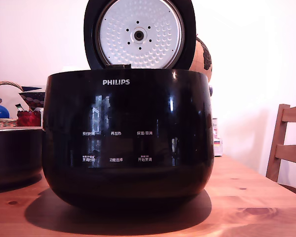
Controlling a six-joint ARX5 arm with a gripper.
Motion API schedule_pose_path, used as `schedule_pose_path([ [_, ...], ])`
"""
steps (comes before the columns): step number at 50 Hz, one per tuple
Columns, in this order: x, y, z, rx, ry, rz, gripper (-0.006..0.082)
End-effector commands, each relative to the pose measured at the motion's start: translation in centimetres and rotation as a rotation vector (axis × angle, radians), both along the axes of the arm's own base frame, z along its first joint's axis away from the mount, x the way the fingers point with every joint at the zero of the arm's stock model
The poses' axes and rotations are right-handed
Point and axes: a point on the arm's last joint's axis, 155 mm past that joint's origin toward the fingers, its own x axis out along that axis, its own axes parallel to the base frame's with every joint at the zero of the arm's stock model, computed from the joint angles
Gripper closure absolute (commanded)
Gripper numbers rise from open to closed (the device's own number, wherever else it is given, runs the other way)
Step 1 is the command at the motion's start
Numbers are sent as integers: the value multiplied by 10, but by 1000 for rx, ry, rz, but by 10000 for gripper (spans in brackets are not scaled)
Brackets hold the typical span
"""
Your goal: Pick up the metallic pot next to the rice cooker
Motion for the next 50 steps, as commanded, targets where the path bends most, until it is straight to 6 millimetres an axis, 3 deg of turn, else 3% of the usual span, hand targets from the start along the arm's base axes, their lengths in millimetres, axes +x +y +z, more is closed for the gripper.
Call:
schedule_pose_path([
  [1, -1, -6, -2, 0, 0, -35, 786],
  [17, 1, 0, -3, 21, 1, -16, 788],
  [27, 8, -4, -15, 160, 111, -59, 788],
  [39, 14, -11, -45, 433, 333, -193, 788],
  [50, 7, -15, -85, 636, 558, -398, 788],
])
